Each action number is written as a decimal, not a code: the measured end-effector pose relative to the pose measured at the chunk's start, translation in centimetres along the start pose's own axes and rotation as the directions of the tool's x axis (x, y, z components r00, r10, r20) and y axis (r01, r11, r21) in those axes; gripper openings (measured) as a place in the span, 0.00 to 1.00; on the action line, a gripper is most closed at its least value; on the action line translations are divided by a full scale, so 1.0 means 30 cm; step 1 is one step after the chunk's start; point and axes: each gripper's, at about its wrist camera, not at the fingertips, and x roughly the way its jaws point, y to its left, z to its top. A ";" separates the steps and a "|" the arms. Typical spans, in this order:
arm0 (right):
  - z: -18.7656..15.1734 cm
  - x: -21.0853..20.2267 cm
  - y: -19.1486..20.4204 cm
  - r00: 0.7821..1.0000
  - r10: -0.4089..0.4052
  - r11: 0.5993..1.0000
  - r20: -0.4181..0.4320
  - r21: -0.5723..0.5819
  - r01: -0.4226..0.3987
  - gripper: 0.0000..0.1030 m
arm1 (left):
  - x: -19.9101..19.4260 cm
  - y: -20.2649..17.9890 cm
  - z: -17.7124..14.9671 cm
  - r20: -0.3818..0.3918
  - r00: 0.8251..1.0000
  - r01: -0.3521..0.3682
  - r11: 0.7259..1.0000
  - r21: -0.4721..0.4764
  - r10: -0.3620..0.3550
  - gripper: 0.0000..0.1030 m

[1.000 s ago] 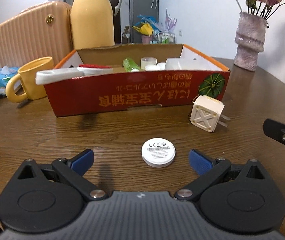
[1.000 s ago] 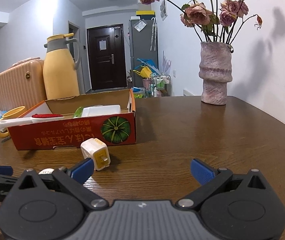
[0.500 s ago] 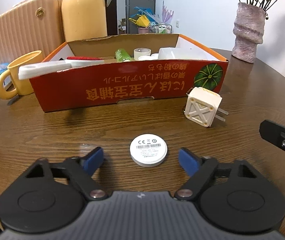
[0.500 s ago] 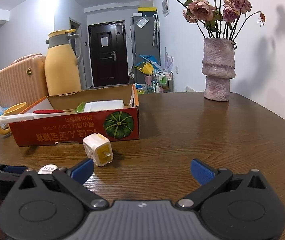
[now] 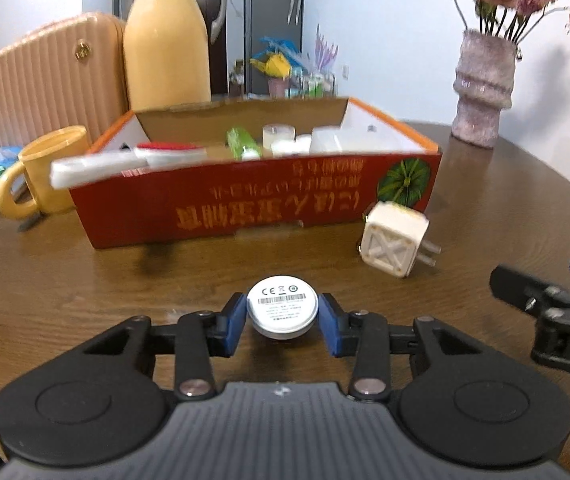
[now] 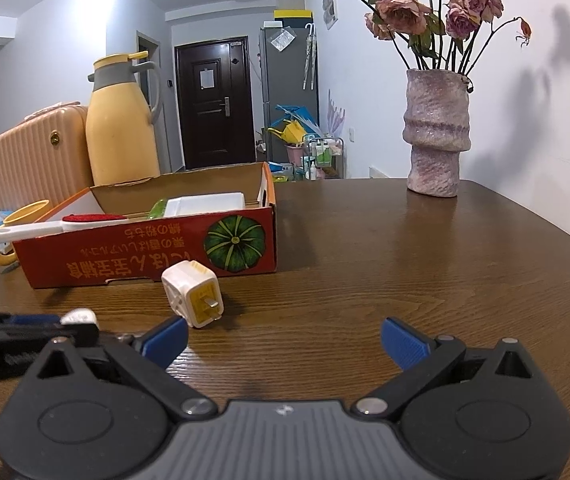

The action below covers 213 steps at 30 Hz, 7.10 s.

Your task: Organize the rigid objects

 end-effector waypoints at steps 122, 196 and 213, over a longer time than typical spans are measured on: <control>0.374 0.317 0.226 0.965 0.176 0.984 0.195 -0.076 -0.164 0.47 | 0.060 0.211 0.298 0.345 0.915 -0.182 0.977 -0.115 0.211 0.39; 0.438 0.524 0.207 0.988 0.075 0.996 0.133 -0.064 -0.067 1.00 | 0.261 0.312 0.373 0.290 0.915 -0.231 0.954 -0.193 0.281 1.00; 0.289 0.131 0.134 0.964 0.093 0.995 0.251 -0.065 -0.079 1.00 | -0.064 0.299 0.204 0.357 0.898 -0.210 0.964 -0.162 0.256 1.00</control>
